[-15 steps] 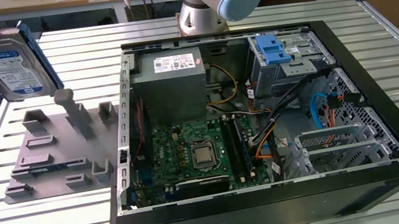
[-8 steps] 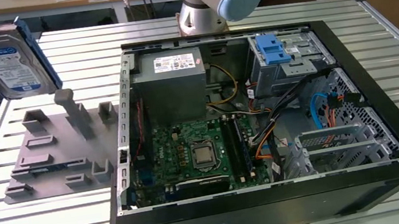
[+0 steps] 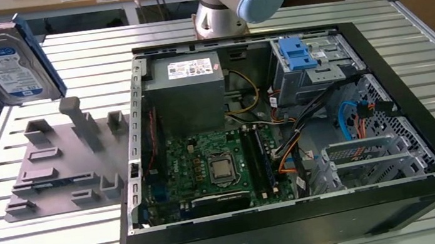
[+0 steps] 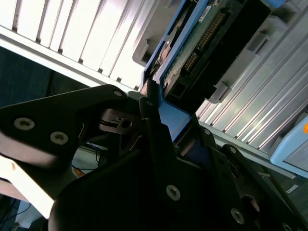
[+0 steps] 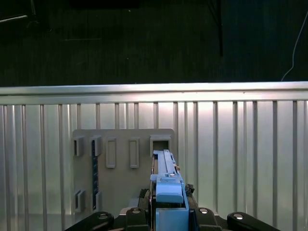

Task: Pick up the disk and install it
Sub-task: 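Pick up the disk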

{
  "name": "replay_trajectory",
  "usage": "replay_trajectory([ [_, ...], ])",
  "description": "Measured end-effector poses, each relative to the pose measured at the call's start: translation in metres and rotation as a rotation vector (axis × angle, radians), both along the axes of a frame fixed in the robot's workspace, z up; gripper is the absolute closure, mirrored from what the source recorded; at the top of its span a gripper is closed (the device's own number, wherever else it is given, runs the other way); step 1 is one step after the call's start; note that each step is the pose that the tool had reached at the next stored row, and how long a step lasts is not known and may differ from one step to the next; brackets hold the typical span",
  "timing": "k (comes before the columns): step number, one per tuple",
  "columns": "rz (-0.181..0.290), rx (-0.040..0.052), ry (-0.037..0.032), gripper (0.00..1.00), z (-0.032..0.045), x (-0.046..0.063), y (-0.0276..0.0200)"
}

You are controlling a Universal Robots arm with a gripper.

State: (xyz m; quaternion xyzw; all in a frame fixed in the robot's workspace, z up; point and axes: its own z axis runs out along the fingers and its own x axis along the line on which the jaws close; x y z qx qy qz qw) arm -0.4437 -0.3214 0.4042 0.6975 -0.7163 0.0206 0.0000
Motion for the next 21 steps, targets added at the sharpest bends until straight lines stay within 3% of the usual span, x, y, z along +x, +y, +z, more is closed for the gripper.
replay_trajectory([
  [6,0.000,0.0001,-0.0005,0.64,0.0060,0.000,0.0000],
  [16,0.000,-0.0001,-0.0005,0.64,0.0078,0.000,0.0000],
  [21,0.000,0.0000,-0.0007,0.64,0.0160,0.000,0.0000],
])
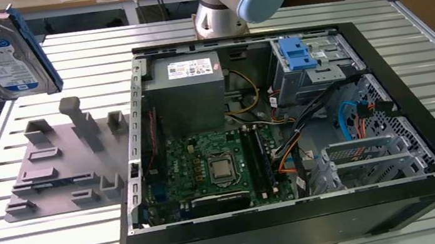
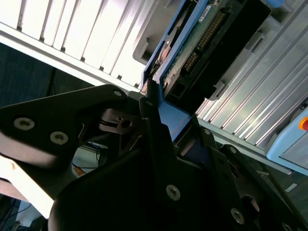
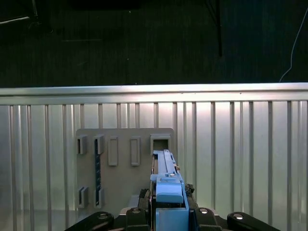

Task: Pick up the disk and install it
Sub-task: 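Pick up the disk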

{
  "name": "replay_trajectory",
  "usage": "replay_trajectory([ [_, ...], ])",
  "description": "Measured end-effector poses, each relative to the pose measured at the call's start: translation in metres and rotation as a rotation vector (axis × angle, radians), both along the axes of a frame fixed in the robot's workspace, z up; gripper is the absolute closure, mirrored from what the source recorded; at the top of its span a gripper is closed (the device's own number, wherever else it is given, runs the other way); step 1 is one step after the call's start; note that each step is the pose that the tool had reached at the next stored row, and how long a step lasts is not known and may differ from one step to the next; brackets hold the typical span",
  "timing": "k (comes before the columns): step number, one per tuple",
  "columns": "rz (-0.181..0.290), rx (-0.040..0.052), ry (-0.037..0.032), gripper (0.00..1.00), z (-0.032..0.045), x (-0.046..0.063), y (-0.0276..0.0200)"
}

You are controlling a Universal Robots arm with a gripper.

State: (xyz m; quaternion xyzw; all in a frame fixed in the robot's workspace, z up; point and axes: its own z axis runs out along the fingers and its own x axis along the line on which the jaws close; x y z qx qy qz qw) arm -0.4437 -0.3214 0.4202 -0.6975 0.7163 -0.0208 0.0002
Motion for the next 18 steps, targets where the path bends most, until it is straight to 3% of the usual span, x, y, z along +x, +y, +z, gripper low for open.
replay_trajectory([
  [18,0.000,0.0000,0.0000,0.64,0.0482,0.000,0.0000],
])
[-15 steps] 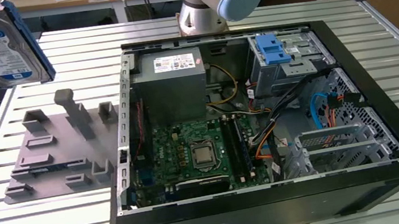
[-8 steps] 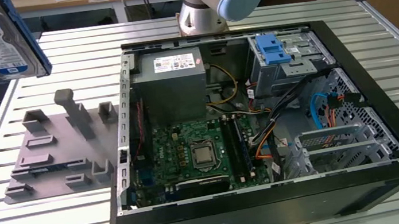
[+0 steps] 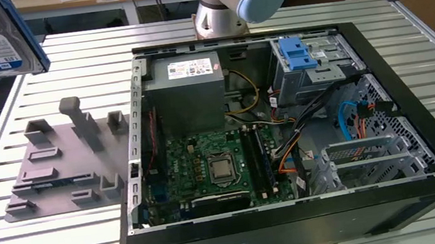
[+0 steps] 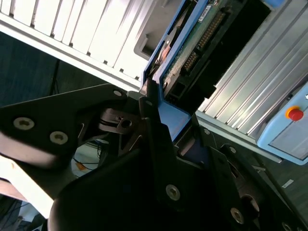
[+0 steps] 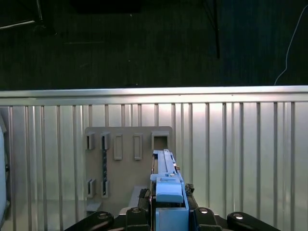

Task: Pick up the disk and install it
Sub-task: 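Pick up the disk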

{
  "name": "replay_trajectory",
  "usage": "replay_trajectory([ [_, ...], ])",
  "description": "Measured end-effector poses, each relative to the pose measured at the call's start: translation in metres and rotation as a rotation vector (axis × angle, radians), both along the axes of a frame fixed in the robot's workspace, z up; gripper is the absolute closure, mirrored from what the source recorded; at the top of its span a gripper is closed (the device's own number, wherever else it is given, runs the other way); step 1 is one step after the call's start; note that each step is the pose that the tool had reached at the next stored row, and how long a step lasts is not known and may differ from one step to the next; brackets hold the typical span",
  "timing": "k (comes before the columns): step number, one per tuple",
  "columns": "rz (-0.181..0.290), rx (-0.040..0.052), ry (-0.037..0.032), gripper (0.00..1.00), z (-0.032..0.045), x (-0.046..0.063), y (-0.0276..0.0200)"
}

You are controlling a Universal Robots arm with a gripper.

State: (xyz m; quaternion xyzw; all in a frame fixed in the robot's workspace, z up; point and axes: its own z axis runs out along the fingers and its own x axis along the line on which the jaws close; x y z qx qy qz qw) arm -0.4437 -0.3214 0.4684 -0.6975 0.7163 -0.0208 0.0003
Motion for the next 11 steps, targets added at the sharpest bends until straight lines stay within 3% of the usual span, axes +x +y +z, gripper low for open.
replay_trajectory([
  [5,0.000,0.0000,0.0001,0.64,0.0032,0.000,-0.0018],
  [11,0.000,0.0000,0.0000,0.64,0.0031,0.000,-0.0144],
])
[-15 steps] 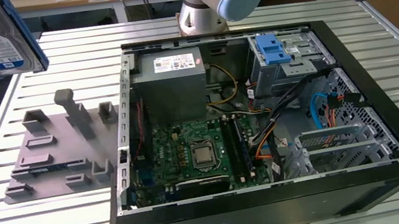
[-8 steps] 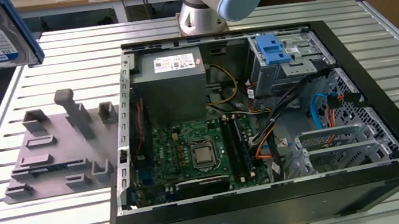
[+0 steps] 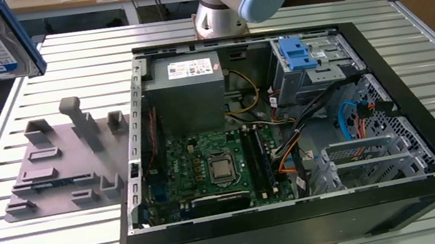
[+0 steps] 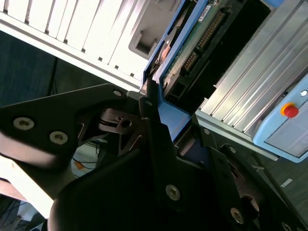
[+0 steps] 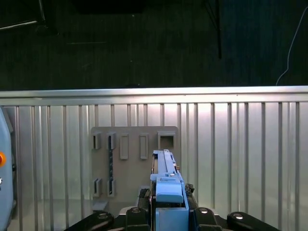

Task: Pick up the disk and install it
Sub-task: 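Pick up the disk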

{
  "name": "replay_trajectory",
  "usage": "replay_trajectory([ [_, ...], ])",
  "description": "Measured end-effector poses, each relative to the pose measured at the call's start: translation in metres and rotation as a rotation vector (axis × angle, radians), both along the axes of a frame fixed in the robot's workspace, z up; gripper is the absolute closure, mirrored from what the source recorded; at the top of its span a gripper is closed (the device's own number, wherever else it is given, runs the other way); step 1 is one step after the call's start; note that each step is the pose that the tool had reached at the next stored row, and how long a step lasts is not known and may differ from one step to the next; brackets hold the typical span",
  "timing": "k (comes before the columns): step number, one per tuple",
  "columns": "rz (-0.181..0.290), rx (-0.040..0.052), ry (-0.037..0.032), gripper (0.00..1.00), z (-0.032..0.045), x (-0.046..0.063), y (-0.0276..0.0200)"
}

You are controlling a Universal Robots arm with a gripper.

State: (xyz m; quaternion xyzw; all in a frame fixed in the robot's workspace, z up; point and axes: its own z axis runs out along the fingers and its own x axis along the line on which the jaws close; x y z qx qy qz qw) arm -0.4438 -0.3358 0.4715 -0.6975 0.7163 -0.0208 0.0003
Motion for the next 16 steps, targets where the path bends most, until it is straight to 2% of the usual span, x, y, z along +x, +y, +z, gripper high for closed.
replay_trajectory([
  [2,0.000,0.0000,0.0000,0.64,0.0000,0.000,-0.0039],
  [4,0.000,0.0001,0.0000,0.64,0.0000,0.000,-0.0058],
  [14,0.000,0.0001,0.0029,0.64,0.0002,0.018,-0.0071],
  [16,0.000,0.0000,0.0033,0.64,0.0021,0.020,-0.0071],
])
